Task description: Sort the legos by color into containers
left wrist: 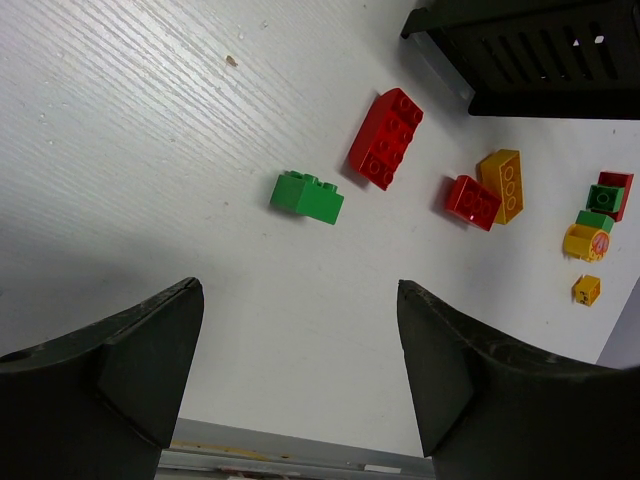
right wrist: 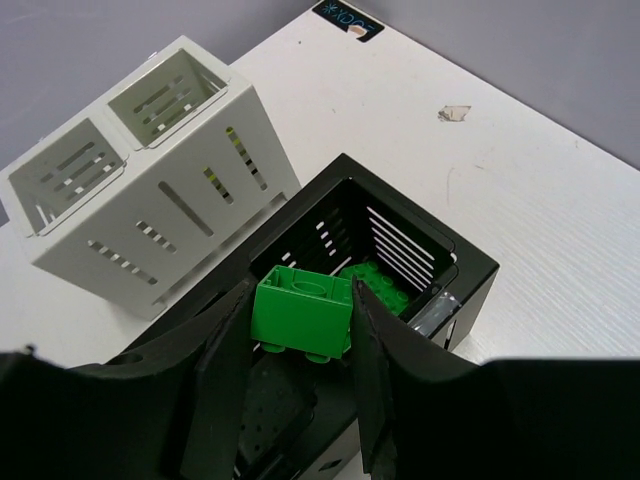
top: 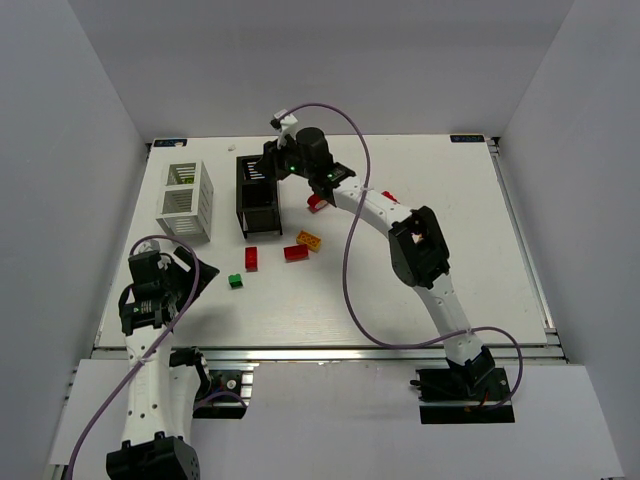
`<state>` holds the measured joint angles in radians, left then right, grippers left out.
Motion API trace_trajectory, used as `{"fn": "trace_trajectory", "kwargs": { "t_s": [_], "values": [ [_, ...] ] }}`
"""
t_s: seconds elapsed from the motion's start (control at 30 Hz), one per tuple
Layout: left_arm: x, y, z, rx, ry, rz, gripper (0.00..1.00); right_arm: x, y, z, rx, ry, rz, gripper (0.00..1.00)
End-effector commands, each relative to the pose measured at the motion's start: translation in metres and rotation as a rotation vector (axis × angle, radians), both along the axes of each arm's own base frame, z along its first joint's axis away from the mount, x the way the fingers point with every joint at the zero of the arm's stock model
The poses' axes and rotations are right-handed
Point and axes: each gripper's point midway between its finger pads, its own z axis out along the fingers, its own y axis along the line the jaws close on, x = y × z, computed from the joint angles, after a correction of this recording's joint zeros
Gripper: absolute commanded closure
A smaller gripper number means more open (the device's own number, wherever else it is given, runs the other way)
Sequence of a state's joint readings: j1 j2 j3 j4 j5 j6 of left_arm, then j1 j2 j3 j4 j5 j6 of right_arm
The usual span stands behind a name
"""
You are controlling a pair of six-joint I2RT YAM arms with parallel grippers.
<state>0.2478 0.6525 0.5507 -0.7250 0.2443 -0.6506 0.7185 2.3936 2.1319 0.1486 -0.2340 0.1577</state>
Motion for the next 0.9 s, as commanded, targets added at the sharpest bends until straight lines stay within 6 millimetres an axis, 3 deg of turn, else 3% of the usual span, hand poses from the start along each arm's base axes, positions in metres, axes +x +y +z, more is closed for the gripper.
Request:
{"fn": "trace_trajectory", "kwargs": {
  "t_s": [0.0,0.03,0.43,0.5,0.63,0.87],
  "values": [
    [0.003,0.001,0.001,0.005,-0.018,-0.009,0.12,0.014,0.005,0.046,0.11,-0.106,-0.037,0.84],
    [0.003,0.001,0.001,0.003,-0.015,-0.008,0.12,0.018,0.008,0.037,0.102,-0.112,-0.036,0.81],
    [0.003,0.001,-0.001,0.001,-0.01,-0.011,0.12,0.024,0.017,0.024,0.105,-0.154,-0.017,0.56],
    [0.003,0.001,0.0,0.002,-0.011,-0.011,0.12,0.025,0.016,0.022,0.103,-0.155,-0.019,0.47],
    [0.003,0.0,0.0,0.001,-0.012,-0.016,0.12,0.024,0.018,0.023,0.107,-0.17,-0.008,0.37],
    [0.004,-0.002,-0.001,-0.008,-0.016,-0.032,0.13,0.017,0.017,0.04,0.123,-0.204,0.029,0.32]
  ]
}}
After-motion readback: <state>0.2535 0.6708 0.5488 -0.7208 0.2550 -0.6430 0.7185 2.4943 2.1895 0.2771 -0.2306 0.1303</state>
